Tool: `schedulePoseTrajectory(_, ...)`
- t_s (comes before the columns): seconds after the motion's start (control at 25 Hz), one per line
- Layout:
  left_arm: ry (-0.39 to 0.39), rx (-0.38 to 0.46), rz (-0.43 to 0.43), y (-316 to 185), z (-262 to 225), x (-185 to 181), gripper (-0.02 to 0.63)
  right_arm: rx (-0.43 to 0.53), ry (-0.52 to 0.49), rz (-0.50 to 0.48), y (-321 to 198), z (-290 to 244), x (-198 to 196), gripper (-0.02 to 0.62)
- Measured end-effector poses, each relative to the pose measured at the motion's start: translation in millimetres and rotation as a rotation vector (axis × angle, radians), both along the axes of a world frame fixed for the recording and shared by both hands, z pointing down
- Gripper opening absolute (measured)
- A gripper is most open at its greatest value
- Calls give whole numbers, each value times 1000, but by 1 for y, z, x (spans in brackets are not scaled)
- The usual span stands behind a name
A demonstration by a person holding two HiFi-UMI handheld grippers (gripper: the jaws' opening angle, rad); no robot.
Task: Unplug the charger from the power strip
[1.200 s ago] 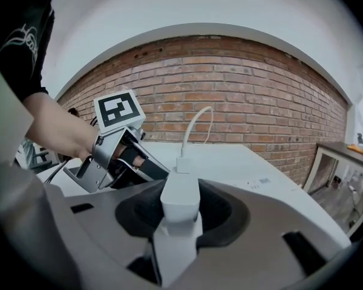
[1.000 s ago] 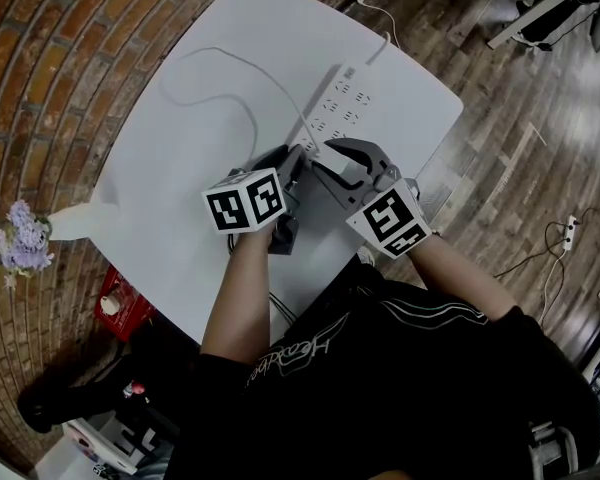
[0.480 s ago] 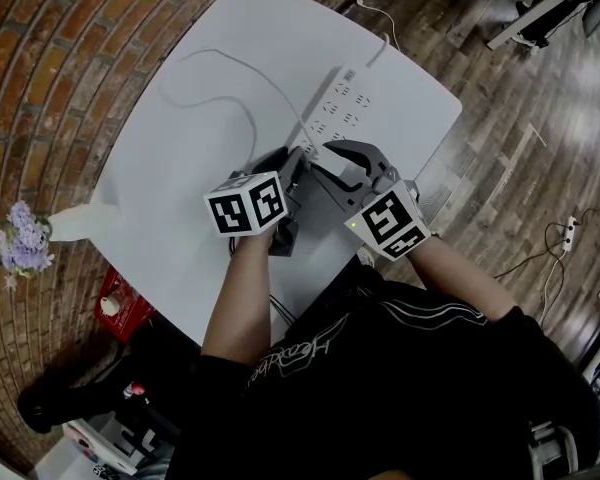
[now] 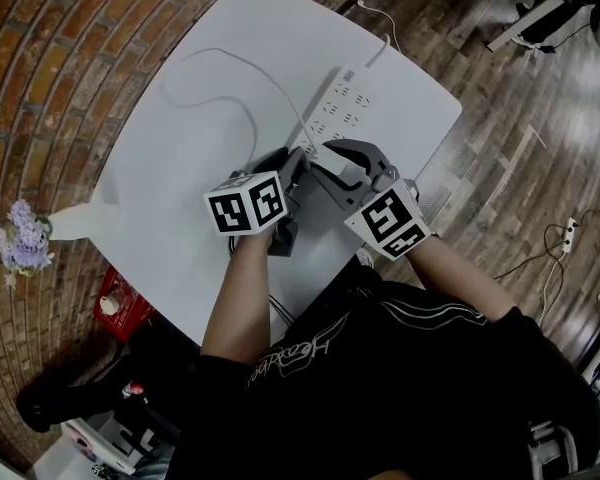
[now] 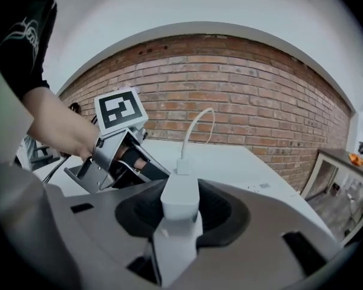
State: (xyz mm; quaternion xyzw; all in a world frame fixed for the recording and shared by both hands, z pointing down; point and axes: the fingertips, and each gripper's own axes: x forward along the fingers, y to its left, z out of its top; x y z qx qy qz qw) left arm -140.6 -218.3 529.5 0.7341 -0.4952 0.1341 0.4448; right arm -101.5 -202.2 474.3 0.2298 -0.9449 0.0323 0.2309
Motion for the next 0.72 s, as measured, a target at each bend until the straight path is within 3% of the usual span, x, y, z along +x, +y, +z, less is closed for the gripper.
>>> schedulePoseTrajectory(0.12,-2,2,-3,0,0,0,118,22,20,-15,2,0,-2,117)
schedulePoseTrajectory(0.32,5,-1,-2,0,-1,-1,118,-110,-79,12,-5,1,4,118)
schedulePoseTrajectory(0.4,7,-5,-2,0,0,0,118,-109,-76,11,-5,0,4,118)
schedulePoseTrajectory(0.52,4,2,-4,-1,-2,0,120,-1,-12,-27,0,-6,-1,118)
schedulePoseTrajectory(0.64,4,8,-5,-2,-2,0,120,134,-7,-82,5,-35,-13,118)
schedulePoseTrajectory(0.72,3,5,-10,-1,-1,-1,120,155,-9,-83,0,-50,-14,118)
